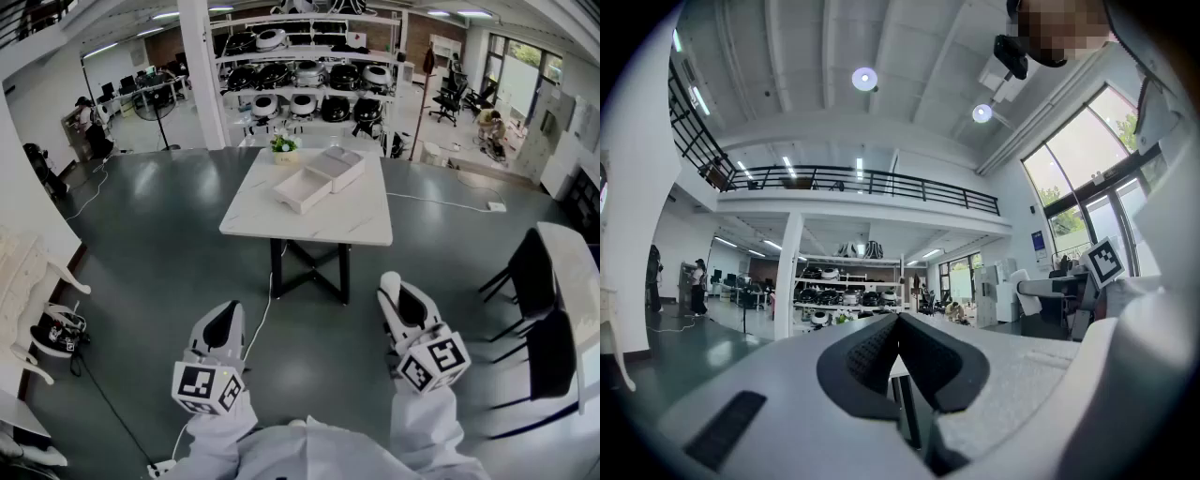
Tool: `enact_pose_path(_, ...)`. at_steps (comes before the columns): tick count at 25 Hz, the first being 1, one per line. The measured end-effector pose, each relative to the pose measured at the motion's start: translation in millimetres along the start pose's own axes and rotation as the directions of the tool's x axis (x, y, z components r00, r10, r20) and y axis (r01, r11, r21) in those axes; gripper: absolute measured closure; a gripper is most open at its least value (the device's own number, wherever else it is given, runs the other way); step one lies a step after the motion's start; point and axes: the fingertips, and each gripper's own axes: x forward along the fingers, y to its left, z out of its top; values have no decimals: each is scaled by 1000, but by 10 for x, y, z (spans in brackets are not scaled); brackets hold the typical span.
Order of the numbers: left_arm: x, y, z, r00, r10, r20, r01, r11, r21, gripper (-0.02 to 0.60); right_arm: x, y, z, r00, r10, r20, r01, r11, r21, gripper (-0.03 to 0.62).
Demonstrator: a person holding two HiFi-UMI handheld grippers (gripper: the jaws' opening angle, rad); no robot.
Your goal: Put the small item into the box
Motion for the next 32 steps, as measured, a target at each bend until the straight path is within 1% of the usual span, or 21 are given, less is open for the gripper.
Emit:
enact_pose_path(10, 74, -13, -23, 1000, -2, -4, 2, 1000, -3, 583, 23, -71, 29, 1000, -3, 2, 2, 1000, 6, 480)
enact_pose_path(17, 145, -151, -26, 1000, -14, -13, 14, 1000, -4, 583, 15, -135, 31, 1000, 26, 3, -26, 999, 40, 479)
enact_pose_path(23, 155, -174, -102, 1000, 1, -28, -1, 1000, -12, 583, 75, -165, -35, 999, 45, -11, -45, 998, 53, 479)
enact_pose_path(27, 243, -102, -180, 999, 16, -39, -16, 1000, -14, 583, 212, -218, -115, 998, 60, -25, -58, 996, 62, 479)
enact_pose_path(32, 497, 28, -259, 998, 25, -49, -26, 999, -28, 583, 489, -350, -174, 997, 71, -33, -69, 996, 62, 479)
